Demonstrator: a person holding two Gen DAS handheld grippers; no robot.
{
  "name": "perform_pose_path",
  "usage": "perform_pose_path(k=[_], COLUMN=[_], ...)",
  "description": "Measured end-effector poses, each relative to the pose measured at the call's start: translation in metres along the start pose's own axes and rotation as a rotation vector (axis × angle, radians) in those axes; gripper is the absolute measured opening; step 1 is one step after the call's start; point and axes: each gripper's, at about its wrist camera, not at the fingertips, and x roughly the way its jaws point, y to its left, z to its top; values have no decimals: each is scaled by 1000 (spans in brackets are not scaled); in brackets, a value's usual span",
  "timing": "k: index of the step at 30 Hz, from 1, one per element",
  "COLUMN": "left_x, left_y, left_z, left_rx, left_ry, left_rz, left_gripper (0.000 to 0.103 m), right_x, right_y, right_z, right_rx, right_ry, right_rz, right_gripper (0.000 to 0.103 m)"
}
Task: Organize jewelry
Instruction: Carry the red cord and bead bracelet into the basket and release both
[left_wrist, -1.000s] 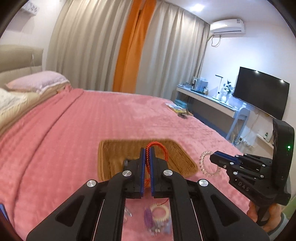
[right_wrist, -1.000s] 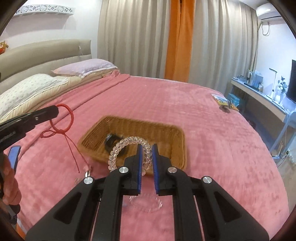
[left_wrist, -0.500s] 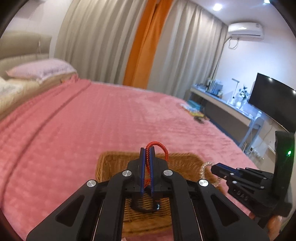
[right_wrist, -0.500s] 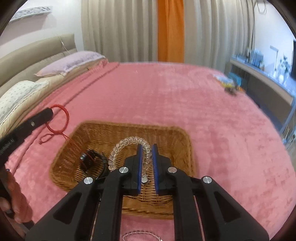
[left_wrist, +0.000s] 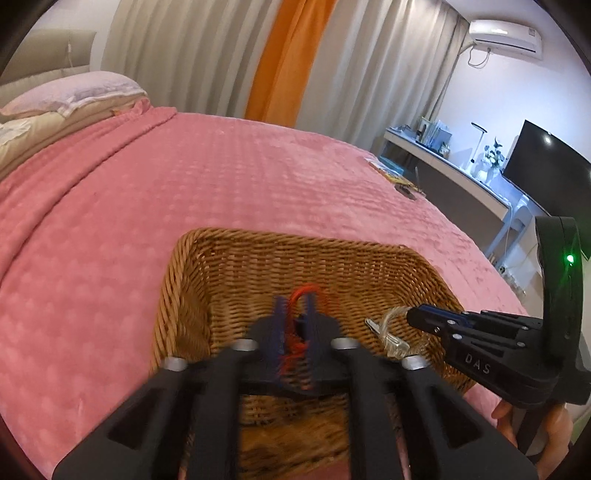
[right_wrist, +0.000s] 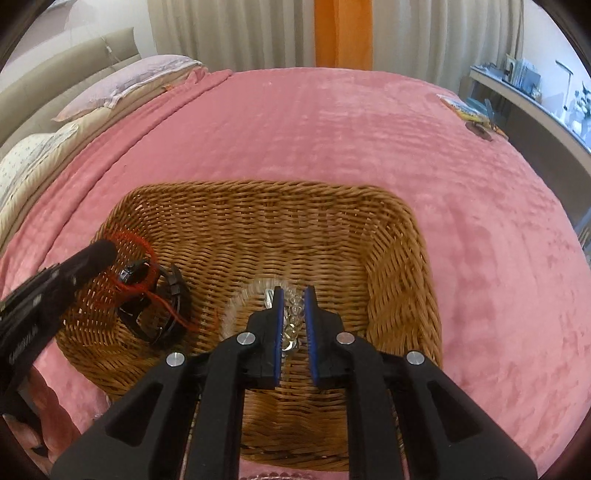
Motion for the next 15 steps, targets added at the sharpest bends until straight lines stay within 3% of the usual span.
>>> perform_pose_path(k=[2,4,15], left_x=[-13,-26,-127], left_y=[-2,-5,-9], left_z=[-1,0,-33], left_rx=[8,13,25], left_ry=[-34,-47,-144], left_rz=[3,-21,-31], left_gripper=[44,44,47], right_x=[-5,-15,-109], right_y=[-2,-1,3], right_z=[-1,-2,-46], right_rx=[11,8,-34], right_ry=[1,-17,-187], right_rz=[28,25,55], right_gripper=[25,34,35])
